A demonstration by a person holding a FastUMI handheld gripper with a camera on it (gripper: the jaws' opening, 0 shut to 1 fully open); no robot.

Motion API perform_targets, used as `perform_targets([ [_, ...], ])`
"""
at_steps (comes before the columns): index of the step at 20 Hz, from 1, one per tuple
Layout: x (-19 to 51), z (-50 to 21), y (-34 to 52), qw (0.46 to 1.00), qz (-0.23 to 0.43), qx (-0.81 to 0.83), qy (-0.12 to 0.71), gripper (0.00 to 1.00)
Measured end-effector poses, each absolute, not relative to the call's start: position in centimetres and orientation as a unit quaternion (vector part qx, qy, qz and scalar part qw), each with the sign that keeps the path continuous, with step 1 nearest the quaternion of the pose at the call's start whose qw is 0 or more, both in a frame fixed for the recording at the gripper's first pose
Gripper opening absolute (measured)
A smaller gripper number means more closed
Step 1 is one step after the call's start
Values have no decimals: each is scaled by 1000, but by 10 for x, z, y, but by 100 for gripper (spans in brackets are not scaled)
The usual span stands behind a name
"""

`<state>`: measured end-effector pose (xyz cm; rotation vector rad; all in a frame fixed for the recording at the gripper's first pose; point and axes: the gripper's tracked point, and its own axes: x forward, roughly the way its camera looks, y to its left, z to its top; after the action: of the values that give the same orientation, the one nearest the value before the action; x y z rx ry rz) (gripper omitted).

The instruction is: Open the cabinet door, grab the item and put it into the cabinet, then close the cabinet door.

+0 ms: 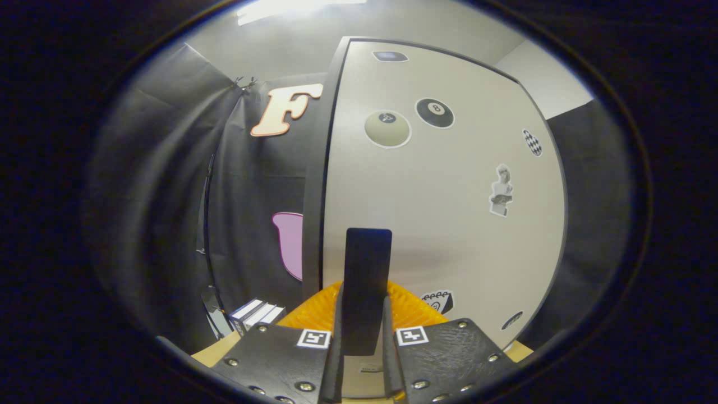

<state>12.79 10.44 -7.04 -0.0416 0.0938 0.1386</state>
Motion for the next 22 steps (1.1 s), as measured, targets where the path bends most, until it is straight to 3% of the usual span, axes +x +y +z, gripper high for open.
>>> perform_targets([
  [2, 130, -71, 102, 997, 63, 2, 55, 13],
  [22, 111, -68, 96, 996, 69, -1, 58, 13],
])
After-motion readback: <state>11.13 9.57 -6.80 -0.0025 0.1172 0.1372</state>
